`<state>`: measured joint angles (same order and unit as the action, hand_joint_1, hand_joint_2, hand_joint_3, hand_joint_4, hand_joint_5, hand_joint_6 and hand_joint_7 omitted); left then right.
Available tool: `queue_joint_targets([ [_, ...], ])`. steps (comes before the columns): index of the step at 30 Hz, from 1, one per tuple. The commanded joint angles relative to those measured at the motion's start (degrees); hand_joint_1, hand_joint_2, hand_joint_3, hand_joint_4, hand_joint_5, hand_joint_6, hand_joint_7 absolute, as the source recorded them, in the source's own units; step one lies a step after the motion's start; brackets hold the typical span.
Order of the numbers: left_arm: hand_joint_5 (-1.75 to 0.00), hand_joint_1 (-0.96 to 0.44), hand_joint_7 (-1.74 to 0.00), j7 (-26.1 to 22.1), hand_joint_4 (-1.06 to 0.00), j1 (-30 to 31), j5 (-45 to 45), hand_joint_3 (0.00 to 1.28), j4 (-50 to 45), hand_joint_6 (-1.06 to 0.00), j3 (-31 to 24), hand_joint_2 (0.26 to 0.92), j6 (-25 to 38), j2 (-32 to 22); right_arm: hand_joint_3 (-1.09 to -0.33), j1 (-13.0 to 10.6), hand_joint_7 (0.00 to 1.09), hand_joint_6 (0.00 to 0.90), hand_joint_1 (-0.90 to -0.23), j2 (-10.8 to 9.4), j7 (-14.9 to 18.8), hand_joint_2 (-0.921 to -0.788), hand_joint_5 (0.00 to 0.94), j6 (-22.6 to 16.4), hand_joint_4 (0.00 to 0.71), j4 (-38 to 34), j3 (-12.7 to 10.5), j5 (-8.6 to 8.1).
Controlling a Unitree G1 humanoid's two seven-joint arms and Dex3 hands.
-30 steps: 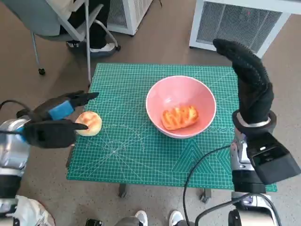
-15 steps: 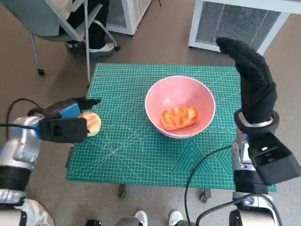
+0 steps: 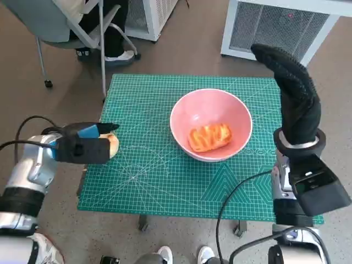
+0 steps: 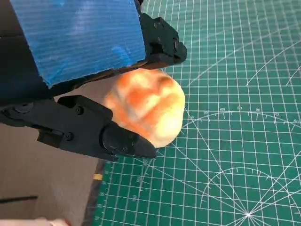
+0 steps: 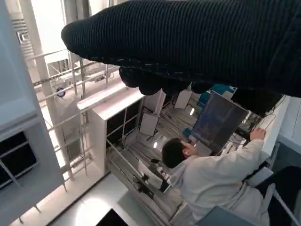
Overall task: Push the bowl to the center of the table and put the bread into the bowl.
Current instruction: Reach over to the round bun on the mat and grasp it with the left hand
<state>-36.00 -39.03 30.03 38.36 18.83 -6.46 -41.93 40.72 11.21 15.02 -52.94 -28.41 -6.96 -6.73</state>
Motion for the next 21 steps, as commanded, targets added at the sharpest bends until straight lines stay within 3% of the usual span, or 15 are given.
queue_joint_targets([
  [1, -0.08, 0.07, -0.09, 1.7, -0.66, 0.1, 0.7, 0.11, 0.6, -0.62, 0.4, 0.920, 0.1, 0.6, -0.712, -0.9, 0.64, 0.062, -0.594, 0.3, 0.0, -0.921, 0.003, 0.5, 0.321, -0.4, 0.0, -0.41],
  [2, -0.09, 0.07, -0.10, 2.5, -0.69, 0.3, 0.7, 0.11, 0.6, -0.64, 0.3, 0.920, -0.4, 0.6, -0.712, -0.9, 0.64, 0.062, -0.593, 0.2, 0.1, -0.921, 0.002, 0.5, 0.321, -0.4, 0.0, -0.46],
  [3, -0.52, 0.05, -0.55, 3.1, -0.65, 0.4, 0.8, 0.15, 0.6, -0.56, 0.3, 0.921, -0.7, 0.6, -0.712, -0.9, 0.64, 0.061, -0.590, 0.2, 0.1, -0.921, 0.002, 0.5, 0.321, -0.5, 0.0, -0.50],
  [4, -0.81, 0.03, -0.86, 3.5, -0.61, 0.5, 0.8, 0.18, 0.6, -0.49, 0.3, 0.921, -1.0, 0.6, -0.713, -0.9, 0.64, 0.061, -0.587, 0.2, 0.1, -0.921, 0.002, 0.4, 0.321, -0.6, 0.0, -0.52],
  [7, -1.14, 0.01, -1.18, 5.4, -0.58, 0.8, 0.4, 0.20, 0.7, -0.46, -0.2, 0.921, -2.2, 0.7, -0.714, -0.9, 0.64, 0.061, -0.584, 0.1, 0.2, -0.921, 0.002, 0.5, 0.321, -0.5, 0.1, -0.71],
  [14, -1.24, 0.00, -1.27, 6.9, -0.61, 1.9, -2.7, 0.16, -2.2, -0.50, -2.8, 0.921, -5.5, 0.0, -0.713, -0.9, 0.64, 0.062, -0.591, 0.1, 0.6, -0.921, 0.002, 0.5, 0.321, -0.5, 0.3, -1.22],
  [21, -1.24, 0.00, -1.23, 5.3, -0.64, 1.2, -6.7, 0.13, -13.7, -0.54, -7.5, 0.921, -2.8, -0.3, -0.711, -0.7, 0.64, 0.062, -0.594, 0.2, 1.1, -0.921, 0.002, 0.7, 0.322, -0.7, 0.4, -1.98],
])
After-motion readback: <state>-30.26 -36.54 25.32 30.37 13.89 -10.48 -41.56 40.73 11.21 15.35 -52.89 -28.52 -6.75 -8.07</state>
